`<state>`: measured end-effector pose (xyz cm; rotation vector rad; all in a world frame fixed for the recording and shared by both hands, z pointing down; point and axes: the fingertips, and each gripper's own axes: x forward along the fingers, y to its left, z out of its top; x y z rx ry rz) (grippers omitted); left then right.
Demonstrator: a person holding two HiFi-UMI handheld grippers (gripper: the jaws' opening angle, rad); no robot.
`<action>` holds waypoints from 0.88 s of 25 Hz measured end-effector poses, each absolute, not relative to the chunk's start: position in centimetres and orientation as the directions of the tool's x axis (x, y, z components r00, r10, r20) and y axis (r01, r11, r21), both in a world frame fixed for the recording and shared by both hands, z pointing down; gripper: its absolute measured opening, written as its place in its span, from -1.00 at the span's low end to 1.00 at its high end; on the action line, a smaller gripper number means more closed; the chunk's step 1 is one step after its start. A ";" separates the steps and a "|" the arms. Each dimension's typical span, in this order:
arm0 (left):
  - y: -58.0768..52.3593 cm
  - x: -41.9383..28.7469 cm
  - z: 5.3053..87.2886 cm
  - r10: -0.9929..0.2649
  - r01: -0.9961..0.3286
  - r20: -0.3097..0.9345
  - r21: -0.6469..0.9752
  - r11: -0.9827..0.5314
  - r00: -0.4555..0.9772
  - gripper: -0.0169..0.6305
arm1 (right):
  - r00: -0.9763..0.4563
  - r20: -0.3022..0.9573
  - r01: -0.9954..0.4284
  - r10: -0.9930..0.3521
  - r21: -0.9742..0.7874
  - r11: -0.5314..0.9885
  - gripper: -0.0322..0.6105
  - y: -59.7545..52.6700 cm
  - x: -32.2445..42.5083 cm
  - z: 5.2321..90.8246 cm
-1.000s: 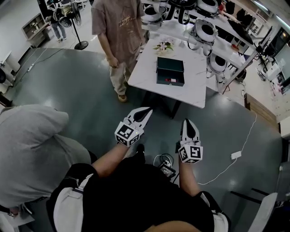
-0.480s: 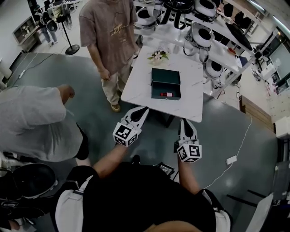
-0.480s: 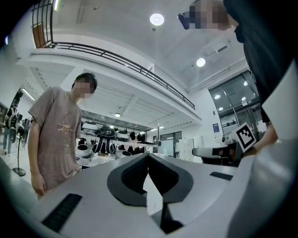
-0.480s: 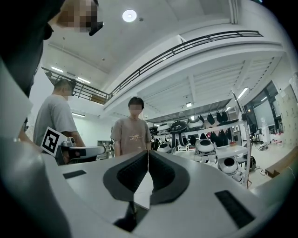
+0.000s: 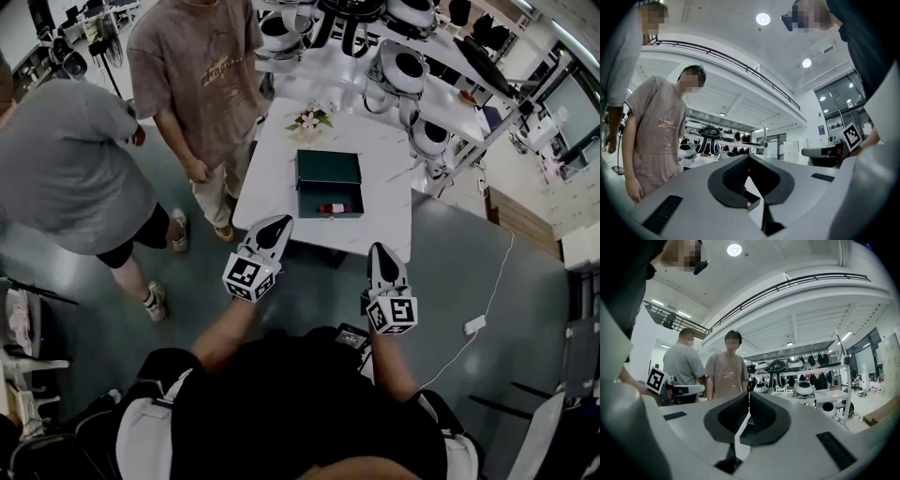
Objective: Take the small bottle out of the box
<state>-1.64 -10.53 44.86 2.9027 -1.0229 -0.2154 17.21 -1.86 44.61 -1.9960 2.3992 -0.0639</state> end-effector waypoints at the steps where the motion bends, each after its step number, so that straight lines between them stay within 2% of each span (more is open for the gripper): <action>1: -11.2 -1.4 45.1 -0.627 -0.619 -0.108 0.102 -0.779 0.771 -0.90 | -0.182 0.014 -0.982 -0.983 -0.046 0.181 -0.79 -2.5 17.6 44.8; 9: -17.1 1.7 46.0 -0.640 -0.634 -0.087 0.087 -0.768 0.763 -0.90 | -0.239 -0.003 -0.968 -0.971 -0.073 0.239 -0.79 -9.3 20.3 46.3; 22: -28.4 7.1 47.2 -0.747 -0.745 -0.006 0.074 -0.663 0.665 -0.90 | -0.419 0.003 -0.904 -0.908 -0.088 0.418 -0.79 -23.2 27.9 47.8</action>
